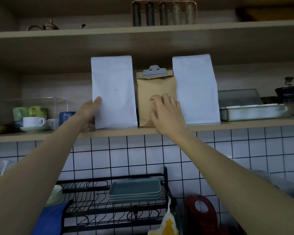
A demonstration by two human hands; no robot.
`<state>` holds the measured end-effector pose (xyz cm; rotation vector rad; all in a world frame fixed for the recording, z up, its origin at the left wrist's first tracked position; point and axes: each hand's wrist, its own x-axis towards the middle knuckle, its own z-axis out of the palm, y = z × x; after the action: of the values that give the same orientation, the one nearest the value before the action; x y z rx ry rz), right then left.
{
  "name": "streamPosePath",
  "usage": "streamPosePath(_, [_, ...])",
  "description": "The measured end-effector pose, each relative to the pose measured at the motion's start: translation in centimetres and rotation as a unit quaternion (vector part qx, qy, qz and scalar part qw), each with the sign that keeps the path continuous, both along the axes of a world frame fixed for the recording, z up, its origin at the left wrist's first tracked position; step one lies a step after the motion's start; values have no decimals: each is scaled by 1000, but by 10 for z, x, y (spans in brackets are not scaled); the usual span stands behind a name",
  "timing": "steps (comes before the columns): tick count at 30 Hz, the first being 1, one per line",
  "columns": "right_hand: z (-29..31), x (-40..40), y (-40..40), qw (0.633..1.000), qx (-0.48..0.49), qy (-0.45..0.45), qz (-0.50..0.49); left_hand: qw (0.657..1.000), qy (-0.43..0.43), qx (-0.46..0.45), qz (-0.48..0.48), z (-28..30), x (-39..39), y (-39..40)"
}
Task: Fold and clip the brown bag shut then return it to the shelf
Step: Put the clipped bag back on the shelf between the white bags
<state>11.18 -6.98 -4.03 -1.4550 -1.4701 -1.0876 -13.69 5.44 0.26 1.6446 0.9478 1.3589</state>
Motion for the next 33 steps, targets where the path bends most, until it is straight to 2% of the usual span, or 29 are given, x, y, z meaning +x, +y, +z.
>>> streamPosePath(3, [2,1,0,1000,-16,19,13,999,23,39,-16,-3,5,-2])
streamPosePath(5, [2,2,0,996,-41,63,44,997,33,68,-13,-5,10,-3])
streamPosePath(7, [4,3,-2,990,-67,117,49,993,56,100,29,-7,15,-4])
streamPosePath(10, [6,5,-7,979,-90,183,12,978,124,138,92,-8,23,-3])
streamPosePath(14, [14,14,-11,947,-183,260,-45,972,165,136,94,-8,25,-1])
streamPosePath(17, [16,18,-9,944,-201,255,-67,969,175,146,94,-9,25,-2])
streamPosePath(23, [21,17,-3,947,-188,249,-83,950,271,115,109,-6,29,-11])
streamPosePath(33, [22,22,-2,947,-204,243,-54,953,245,145,100,-11,27,-3])
